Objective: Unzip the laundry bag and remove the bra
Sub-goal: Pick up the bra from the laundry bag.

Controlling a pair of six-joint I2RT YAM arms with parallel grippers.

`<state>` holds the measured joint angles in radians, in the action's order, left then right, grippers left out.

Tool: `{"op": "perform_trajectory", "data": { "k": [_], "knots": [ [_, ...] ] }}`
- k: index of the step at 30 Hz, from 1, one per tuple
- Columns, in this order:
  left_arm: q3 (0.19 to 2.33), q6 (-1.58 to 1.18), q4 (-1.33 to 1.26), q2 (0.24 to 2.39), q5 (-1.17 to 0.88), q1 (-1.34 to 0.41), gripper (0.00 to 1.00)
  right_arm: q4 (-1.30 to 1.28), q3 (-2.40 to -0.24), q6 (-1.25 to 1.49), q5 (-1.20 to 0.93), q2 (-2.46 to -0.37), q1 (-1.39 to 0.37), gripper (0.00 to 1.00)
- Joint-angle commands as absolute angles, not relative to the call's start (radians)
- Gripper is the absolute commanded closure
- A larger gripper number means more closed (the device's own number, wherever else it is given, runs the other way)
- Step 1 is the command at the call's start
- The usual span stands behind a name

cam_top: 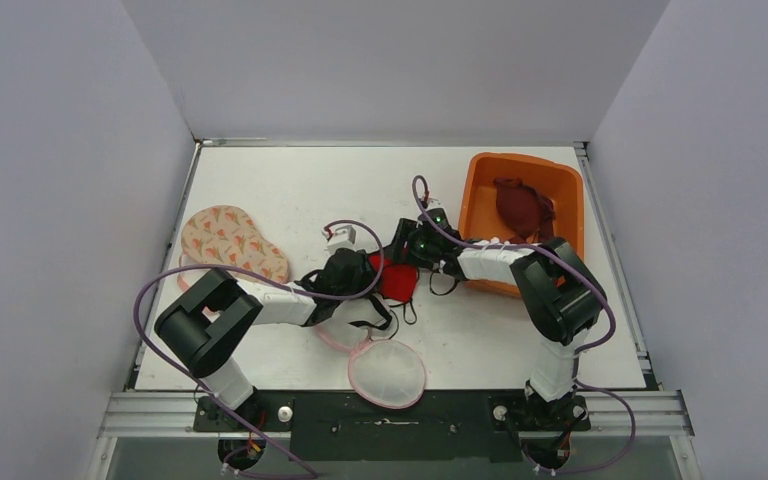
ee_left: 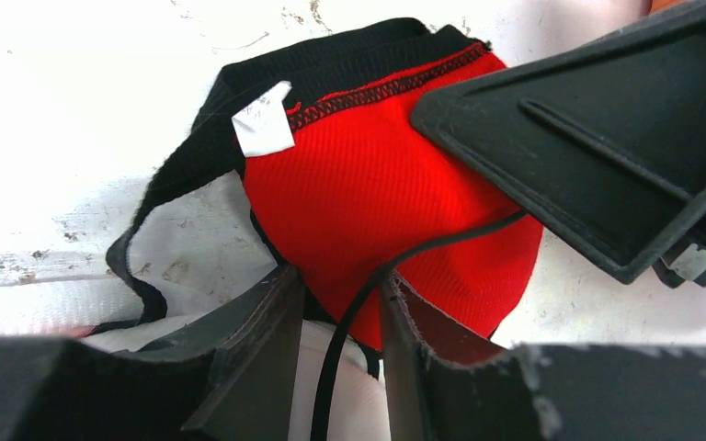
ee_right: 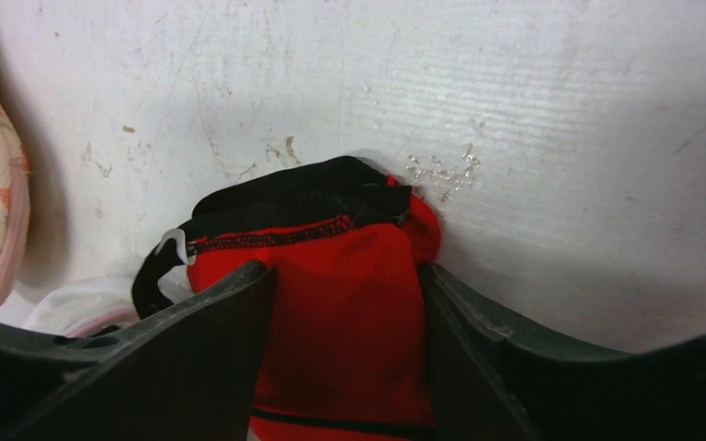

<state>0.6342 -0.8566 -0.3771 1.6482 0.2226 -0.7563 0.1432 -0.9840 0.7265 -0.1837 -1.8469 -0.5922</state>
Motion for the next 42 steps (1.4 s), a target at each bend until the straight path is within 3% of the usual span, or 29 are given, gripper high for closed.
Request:
{"op": "perform_trajectory", "data": {
  "k": [1,12,28,32,42],
  "knots": [
    [0.615,-0.865,-0.407,1.676,0.196,-0.75,0.67,0.162,-0.941,0.781,-0.324,-1.842,-0.6,0.5],
    [0.594,-0.892,-0.382,1.566,0.152,-0.746,0.67,0.097,-0.929,0.721,-0.31,-1.667,-0.604,0.94],
    [0.65,-1.028,0.065,1.098,0.176,-0.719,0.24,0.06,-0.836,0.348,-0.022,-1.243,-0.773,0.95],
    [0.699,-1.049,0.211,1.009,0.193,-0.699,0.05,0.128,-0.782,0.287,-0.024,-1.136,-0.802,0.95],
    [0.644,-1.112,0.102,0.864,-0.023,-0.651,0.04,0.292,-0.651,0.091,-0.004,-0.992,-0.922,0.95]
  ]
}}
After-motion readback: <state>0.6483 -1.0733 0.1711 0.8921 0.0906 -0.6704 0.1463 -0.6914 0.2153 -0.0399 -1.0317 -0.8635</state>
